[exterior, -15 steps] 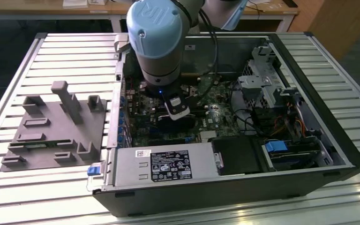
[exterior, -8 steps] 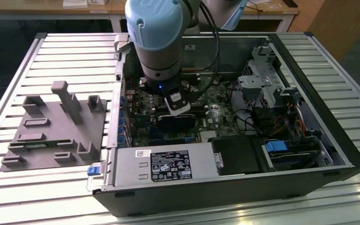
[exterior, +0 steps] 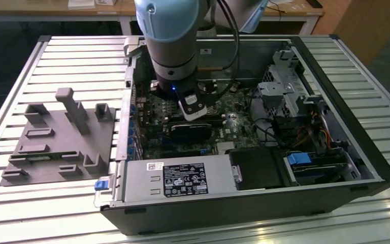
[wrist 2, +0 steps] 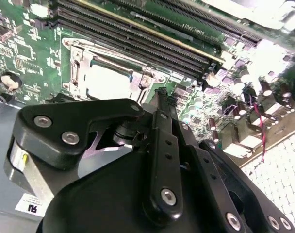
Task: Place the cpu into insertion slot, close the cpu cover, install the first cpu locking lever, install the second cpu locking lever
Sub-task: 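Install the second cpu locking lever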
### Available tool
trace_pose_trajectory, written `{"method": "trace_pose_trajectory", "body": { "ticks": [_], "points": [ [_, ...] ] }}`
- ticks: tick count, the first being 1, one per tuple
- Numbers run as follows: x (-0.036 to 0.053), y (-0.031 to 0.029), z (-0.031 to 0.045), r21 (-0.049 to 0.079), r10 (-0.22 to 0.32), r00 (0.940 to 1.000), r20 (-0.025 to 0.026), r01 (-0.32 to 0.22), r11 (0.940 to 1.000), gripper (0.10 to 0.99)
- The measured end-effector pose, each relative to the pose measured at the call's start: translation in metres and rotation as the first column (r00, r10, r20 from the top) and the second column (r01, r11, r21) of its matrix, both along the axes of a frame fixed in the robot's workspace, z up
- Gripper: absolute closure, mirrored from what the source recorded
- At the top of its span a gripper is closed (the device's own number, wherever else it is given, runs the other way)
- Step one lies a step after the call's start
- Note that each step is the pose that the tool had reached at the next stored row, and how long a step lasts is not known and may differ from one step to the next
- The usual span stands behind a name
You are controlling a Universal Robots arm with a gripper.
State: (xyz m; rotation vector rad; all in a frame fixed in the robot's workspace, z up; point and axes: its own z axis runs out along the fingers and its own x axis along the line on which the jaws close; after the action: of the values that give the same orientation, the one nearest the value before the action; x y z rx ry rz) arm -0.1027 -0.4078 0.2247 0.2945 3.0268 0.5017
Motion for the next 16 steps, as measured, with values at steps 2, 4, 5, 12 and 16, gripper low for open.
{"method": "trace_pose_trajectory", "body": {
  "ticks": [2,4,5,12,16],
  "points": [
    [0.0003,0.0,0.0028,-0.02,-0.002,1.0,-0.0001,0.002,0.9998,0.984],
    [0.0014,0.0,0.004,-0.038,-0.005,1.0,0.0001,0.005,0.9993,0.984],
    [0.0024,0.0,0.0041,-0.044,-0.006,1.0,0.0001,0.006,0.999,0.984],
    [0.0159,0.0,0.004,-0.068,-0.013,0.9999,-0.0003,0.013,0.9976,0.984],
    [0.025,0.0001,0.004,-0.085,-0.018,0.9998,-0.001,0.018,0.9962,0.984]
  ]
}}
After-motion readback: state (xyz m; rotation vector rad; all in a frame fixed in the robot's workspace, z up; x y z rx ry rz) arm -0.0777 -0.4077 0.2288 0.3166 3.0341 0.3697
